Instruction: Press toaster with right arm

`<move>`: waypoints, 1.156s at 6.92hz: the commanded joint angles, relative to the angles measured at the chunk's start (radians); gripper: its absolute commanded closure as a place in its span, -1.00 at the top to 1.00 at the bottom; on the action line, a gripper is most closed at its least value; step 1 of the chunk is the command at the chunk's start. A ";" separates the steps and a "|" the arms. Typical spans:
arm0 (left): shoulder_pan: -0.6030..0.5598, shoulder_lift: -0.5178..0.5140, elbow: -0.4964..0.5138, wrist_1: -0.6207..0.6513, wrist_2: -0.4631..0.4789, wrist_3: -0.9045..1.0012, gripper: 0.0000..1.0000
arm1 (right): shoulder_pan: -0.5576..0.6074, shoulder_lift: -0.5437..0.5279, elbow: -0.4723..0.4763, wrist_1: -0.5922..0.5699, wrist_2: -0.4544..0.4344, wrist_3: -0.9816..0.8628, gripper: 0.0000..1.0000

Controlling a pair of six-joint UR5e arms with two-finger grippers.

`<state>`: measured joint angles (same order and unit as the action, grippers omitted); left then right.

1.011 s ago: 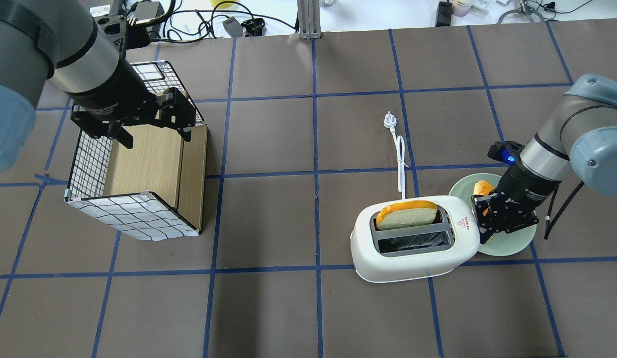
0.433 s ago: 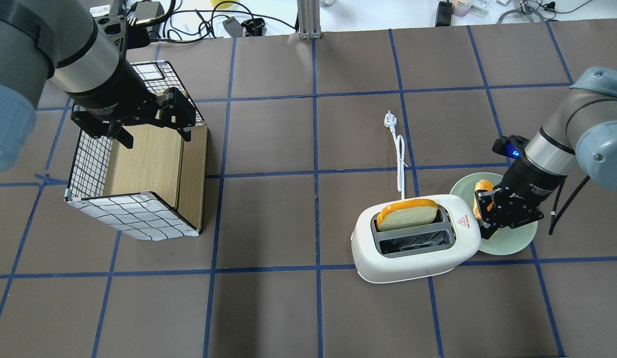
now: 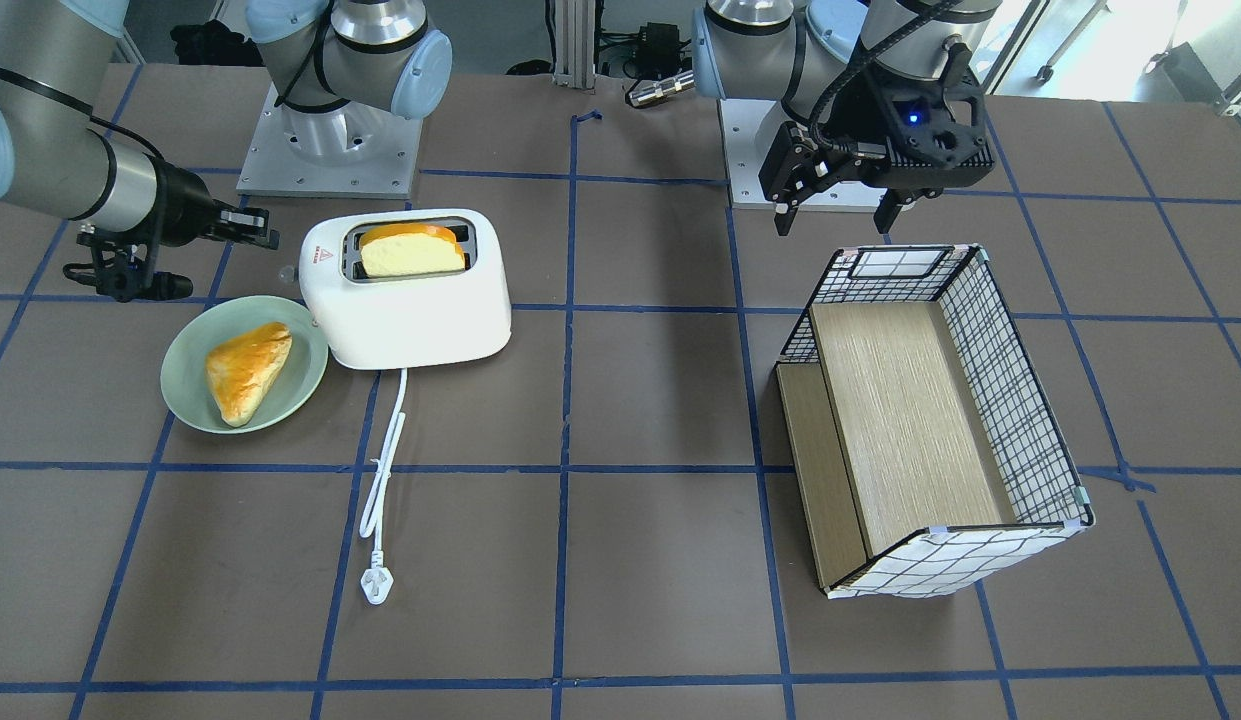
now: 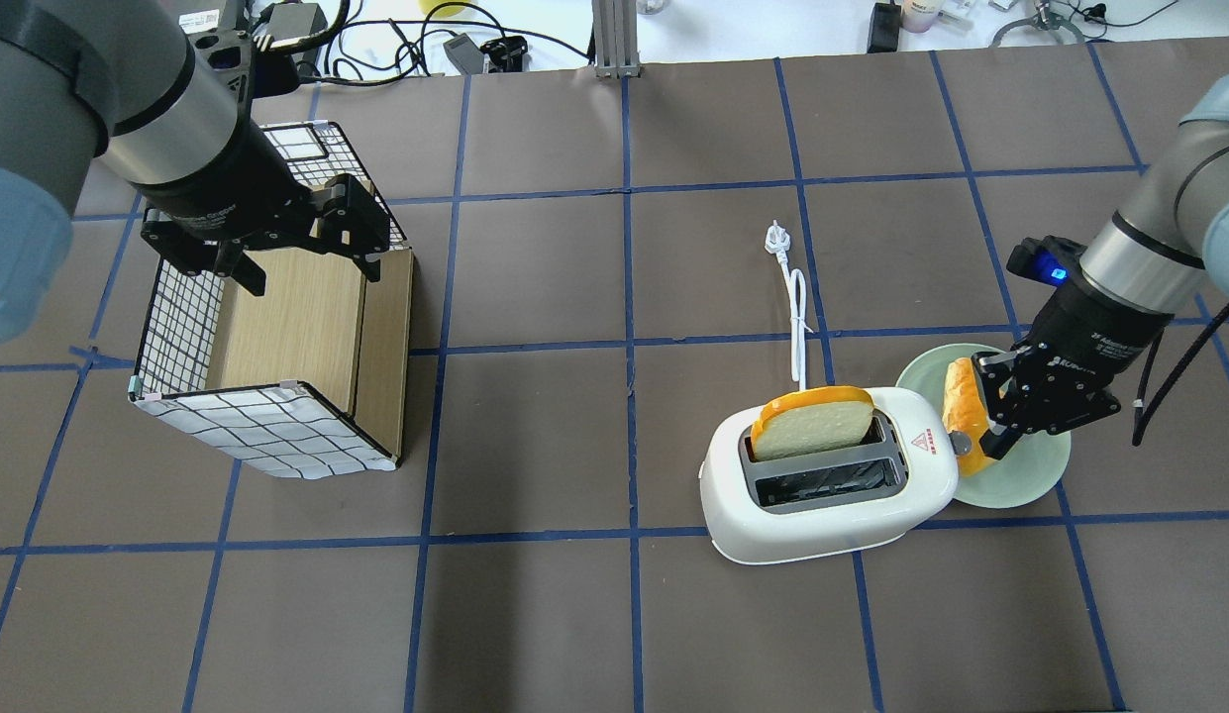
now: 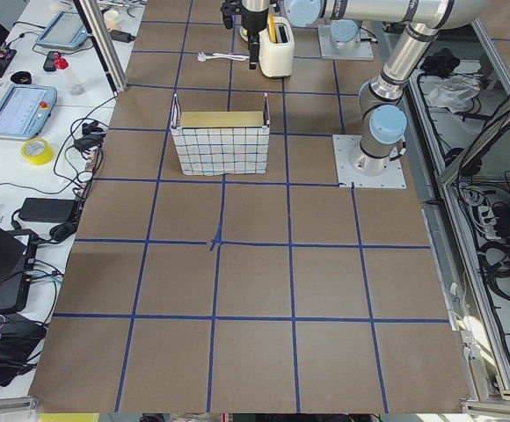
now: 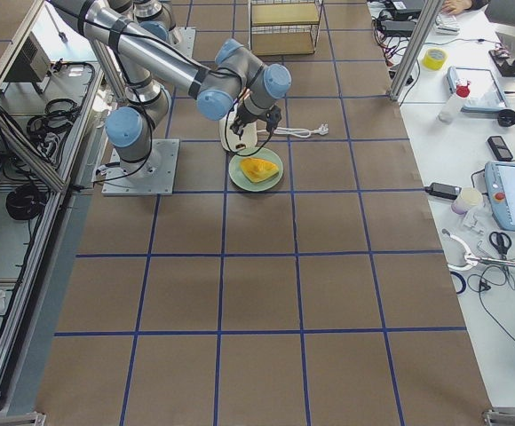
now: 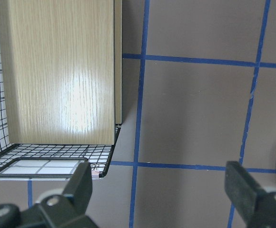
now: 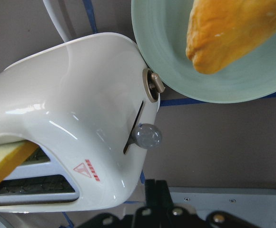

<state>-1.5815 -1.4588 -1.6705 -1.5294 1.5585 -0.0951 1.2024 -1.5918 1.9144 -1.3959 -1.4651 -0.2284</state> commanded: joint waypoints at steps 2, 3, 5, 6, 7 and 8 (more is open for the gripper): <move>0.000 0.000 0.000 0.000 0.000 0.000 1.00 | 0.000 -0.014 -0.162 0.006 -0.099 -0.009 1.00; 0.000 0.000 0.000 0.000 0.000 0.000 1.00 | 0.002 -0.046 -0.216 0.006 -0.110 0.001 1.00; 0.000 0.000 0.000 0.000 0.000 0.000 1.00 | 0.003 -0.068 -0.290 0.005 -0.104 0.056 1.00; 0.000 0.000 0.000 0.000 0.000 0.000 1.00 | 0.009 -0.079 -0.305 0.002 -0.100 0.082 1.00; 0.000 0.000 0.000 0.000 0.000 0.000 1.00 | 0.031 -0.082 -0.305 -0.043 -0.100 0.090 1.00; 0.000 0.000 0.000 0.000 0.000 0.000 1.00 | 0.096 -0.074 -0.295 -0.093 -0.103 0.151 1.00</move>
<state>-1.5816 -1.4589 -1.6705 -1.5294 1.5585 -0.0951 1.2421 -1.6691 1.6152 -1.4373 -1.5660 -0.1301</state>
